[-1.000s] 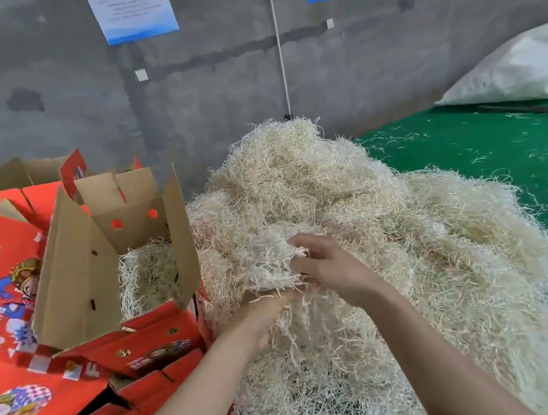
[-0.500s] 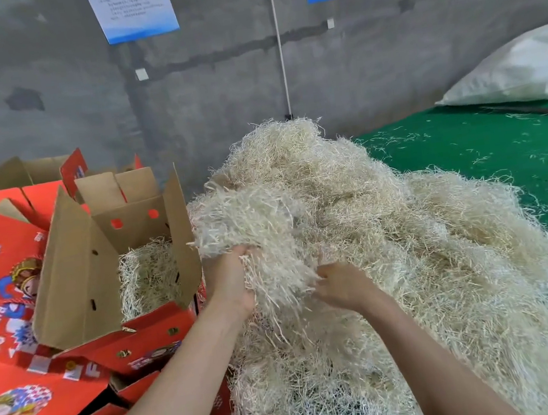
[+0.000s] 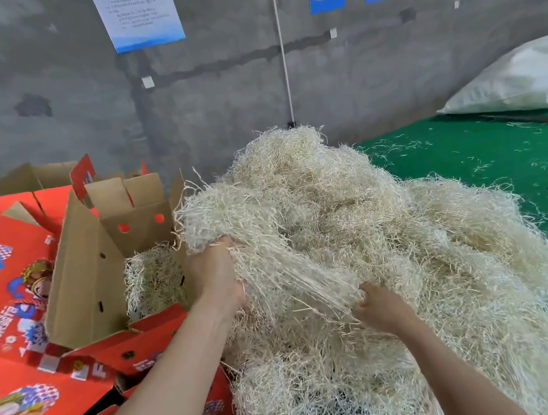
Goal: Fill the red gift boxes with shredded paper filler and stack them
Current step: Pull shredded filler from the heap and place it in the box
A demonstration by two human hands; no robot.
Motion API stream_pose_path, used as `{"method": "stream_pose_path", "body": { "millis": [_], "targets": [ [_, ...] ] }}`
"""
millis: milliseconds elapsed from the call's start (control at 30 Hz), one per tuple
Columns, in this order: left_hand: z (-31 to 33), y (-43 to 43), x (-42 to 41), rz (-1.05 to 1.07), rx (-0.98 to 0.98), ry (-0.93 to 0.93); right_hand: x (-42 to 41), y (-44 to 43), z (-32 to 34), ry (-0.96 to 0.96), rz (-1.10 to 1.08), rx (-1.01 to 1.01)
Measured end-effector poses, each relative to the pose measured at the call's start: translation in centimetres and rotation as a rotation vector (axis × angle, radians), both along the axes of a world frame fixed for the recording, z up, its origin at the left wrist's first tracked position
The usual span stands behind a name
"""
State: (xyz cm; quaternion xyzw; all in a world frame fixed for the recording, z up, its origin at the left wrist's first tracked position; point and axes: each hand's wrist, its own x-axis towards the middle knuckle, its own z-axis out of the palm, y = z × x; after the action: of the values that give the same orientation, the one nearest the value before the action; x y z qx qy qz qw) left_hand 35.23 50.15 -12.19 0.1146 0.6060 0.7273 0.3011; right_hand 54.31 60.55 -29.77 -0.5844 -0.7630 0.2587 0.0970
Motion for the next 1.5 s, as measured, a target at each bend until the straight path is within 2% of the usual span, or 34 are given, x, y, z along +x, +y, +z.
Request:
{"method": "stream_pose_path", "body": {
  "millis": [200, 300, 367, 433, 500, 533, 600, 700, 867, 1000, 1133, 1233, 1367, 1433, 1500],
  "targets": [
    [0.0, -0.5, 0.0, 0.026, -0.006, -0.011, -0.2, -1.3, 1.2, -0.077, 0.03, -0.041],
    [0.5, -0.6, -0.2, -0.028, 0.007, -0.019, 0.4, -1.7, 6.2, -0.093, 0.091, 0.012],
    [0.7, -0.3, -0.2, -0.059, 0.007, -0.025, 1.1, -2.4, 10.9, -0.06, 0.094, 0.159],
    [0.8, -0.4, -0.1, -0.083, 0.021, -0.021, 1.3, -3.8, 14.7, 0.061, 0.139, 0.267],
    [0.8, -0.3, 0.3, -0.174, 0.034, -0.049, -0.2, -5.5, 16.7, 0.266, 0.272, 0.187],
    [1.0, -0.6, 0.9, -0.21, 0.024, -0.058, -1.6, -5.9, 16.6, 0.324, 0.336, 0.128],
    [1.4, -0.8, 1.3, -0.26, 0.016, -0.086, -4.9, -5.7, 14.6, 0.208, 0.442, 0.147],
    [2.7, -0.8, 0.7, -0.286, 0.06, -0.182, -7.8, -3.9, 9.5, 0.072, 0.37, 0.197],
    [2.3, -0.3, -1.4, -0.151, 0.06, -0.2, -5.8, -1.7, 2.4, -0.012, 0.343, 0.148],
    [1.9, 0.0, -1.3, -0.162, 0.075, -0.221, -3.9, -1.1, -0.1, -0.032, 0.349, 0.092],
    [3.3, 0.8, -2.5, -0.126, 0.11, -0.164, -2.5, -1.4, -1.2, -0.01, 0.288, 0.02],
    [3.5, 0.7, -3.3, -0.115, 0.093, -0.133, -3.2, -1.9, 2.3, 0.01, 0.366, -0.016],
    [3.5, 0.5, -4.0, -0.136, 0.088, -0.136, -1.2, -2.6, 12.2, 0.104, 0.493, -0.001],
    [3.4, 0.5, -4.1, -0.145, 0.088, -0.153, 0.8, -3.5, 16.4, 0.133, 0.47, 0.005],
    [3.2, 0.5, -4.0, -0.144, 0.088, -0.159, 1.6, -4.1, 19.2, 0.179, 0.362, 0.149]
  ]
}}
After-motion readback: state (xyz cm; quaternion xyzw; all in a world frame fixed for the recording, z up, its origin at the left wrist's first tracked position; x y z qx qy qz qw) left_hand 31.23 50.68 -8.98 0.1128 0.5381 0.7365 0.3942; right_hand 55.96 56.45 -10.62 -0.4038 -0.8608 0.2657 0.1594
